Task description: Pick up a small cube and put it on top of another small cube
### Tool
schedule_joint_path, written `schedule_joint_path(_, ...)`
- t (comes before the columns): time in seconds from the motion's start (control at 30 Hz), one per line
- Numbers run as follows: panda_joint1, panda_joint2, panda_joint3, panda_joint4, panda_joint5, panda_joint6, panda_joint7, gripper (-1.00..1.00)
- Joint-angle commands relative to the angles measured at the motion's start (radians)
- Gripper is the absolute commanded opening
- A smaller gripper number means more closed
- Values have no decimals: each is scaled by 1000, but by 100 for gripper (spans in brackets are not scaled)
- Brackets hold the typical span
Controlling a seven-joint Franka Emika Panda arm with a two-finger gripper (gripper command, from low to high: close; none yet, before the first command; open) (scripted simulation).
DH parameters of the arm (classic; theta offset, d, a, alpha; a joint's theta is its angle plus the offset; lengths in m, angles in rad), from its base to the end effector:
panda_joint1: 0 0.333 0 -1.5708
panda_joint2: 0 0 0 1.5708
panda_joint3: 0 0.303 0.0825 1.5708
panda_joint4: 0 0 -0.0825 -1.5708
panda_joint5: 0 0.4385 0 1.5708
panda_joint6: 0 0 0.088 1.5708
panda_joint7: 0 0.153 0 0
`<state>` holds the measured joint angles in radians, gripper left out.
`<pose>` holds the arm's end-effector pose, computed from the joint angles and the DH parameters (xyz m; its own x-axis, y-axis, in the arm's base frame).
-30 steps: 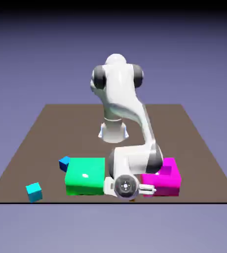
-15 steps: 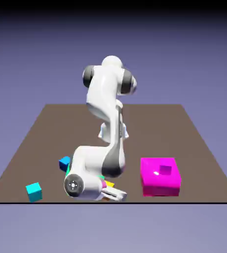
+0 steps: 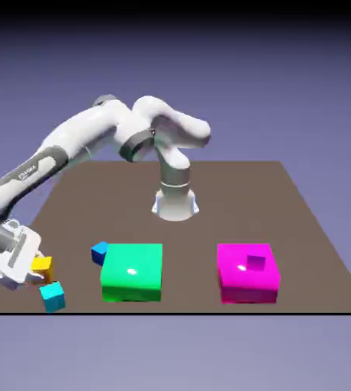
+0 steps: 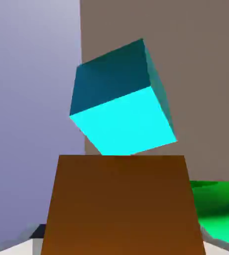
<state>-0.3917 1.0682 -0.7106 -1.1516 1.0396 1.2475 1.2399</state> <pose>0.5299 -0.4613 0.1408 -0.7104 -0.4743 -0.5199 -0.7037 0.4846 0.5196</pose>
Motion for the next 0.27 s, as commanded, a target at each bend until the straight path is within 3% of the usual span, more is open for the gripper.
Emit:
schedule_joint_path(0.0, 20, 1, 3, -36, 4, 27, -15, -100)
schedule_joint_path(0.13, 88, 4, 15, -155, 22, 118, -61, -100)
schedule_joint_path(0.17, 88, 4, 15, -155, 22, 118, -61, 100)
schedule_joint_path(0.23, 68, 3, 11, -119, 16, 91, -47, 100)
